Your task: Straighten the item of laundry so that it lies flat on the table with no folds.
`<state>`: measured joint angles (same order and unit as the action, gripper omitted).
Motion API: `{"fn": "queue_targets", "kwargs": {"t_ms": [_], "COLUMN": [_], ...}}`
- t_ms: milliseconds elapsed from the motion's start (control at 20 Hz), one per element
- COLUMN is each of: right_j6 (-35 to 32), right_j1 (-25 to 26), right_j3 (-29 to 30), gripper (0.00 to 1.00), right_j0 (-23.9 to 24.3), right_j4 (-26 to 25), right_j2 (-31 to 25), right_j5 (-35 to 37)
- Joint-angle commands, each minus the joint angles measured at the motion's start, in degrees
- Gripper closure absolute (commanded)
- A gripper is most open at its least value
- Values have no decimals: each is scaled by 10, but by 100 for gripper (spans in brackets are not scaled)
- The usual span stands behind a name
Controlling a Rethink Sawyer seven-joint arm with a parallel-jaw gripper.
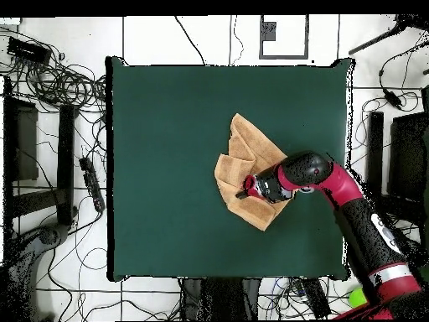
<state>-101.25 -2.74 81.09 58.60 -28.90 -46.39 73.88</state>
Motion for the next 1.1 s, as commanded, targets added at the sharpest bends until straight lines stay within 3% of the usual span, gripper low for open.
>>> {"fn": "queue_targets", "kwargs": {"t_ms": [50, 750, 1100], "right_j6": [210, 207, 188], "right_j1": [-25, -3, 34], "right_j3": [-52, -85, -91], "gripper": [100, 100, 100], "right_j0": [-11, -16, -21], "right_j4": [-32, -41, -40], "right_j2": [1, -2, 5], "right_j5": [55, 31, 3]}}
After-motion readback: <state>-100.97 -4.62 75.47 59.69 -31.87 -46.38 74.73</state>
